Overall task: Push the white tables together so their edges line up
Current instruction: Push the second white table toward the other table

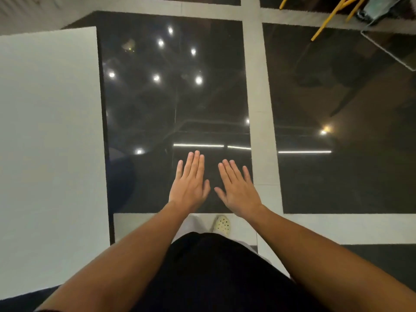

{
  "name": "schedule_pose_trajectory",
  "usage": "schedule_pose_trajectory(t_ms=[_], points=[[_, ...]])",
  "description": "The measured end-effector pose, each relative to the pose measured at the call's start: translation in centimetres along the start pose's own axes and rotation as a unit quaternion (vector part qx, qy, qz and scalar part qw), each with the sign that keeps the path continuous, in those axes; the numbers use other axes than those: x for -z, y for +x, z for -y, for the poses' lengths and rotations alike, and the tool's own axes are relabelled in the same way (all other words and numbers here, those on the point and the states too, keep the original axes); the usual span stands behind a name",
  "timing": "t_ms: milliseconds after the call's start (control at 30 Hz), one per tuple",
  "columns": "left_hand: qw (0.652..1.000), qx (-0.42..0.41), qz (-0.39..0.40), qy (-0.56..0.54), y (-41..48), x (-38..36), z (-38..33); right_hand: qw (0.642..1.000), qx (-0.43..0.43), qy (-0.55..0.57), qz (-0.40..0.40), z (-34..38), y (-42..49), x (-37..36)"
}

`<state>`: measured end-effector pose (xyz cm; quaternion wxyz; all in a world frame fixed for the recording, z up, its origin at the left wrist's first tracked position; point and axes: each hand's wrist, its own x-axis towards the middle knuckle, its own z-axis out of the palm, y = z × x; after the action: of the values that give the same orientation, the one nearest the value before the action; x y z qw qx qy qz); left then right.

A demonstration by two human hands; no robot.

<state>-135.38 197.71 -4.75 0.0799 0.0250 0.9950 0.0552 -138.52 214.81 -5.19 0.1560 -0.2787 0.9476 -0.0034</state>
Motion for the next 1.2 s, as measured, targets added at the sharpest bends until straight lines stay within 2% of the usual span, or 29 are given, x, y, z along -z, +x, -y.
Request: schedule_pose_trajectory(t_ms=[267,500,633,867,1033,1200], points=[[0.992,0.125,0.0,-0.033,8.6,-0.5,1.8,0.991,0.13,-0.028,0.002,-4.3,13.5,3.6],[0.948,0.305,-0.02,-0.085,12.3,0.7,7.9,0.954,0.295,-0.046,0.001,0.6,25.4,8.3],[0.892,0.435,-0.06,-0.106,12.0,1.5,11.0,0.911,0.406,-0.064,0.019,5.2,30.9,9.7],[0.748,0.644,-0.059,-0.152,9.6,1.2,15.0,0.812,0.568,-0.124,0.046,14.4,37.7,10.2],[0.651,0.737,-0.066,-0.172,7.3,1.5,16.7,0.736,0.646,-0.198,0.038,21.5,41.2,10.3],[0.616,0.759,-0.035,-0.206,4.4,1.3,17.9,0.678,0.669,-0.291,0.091,26.0,43.2,9.6]])
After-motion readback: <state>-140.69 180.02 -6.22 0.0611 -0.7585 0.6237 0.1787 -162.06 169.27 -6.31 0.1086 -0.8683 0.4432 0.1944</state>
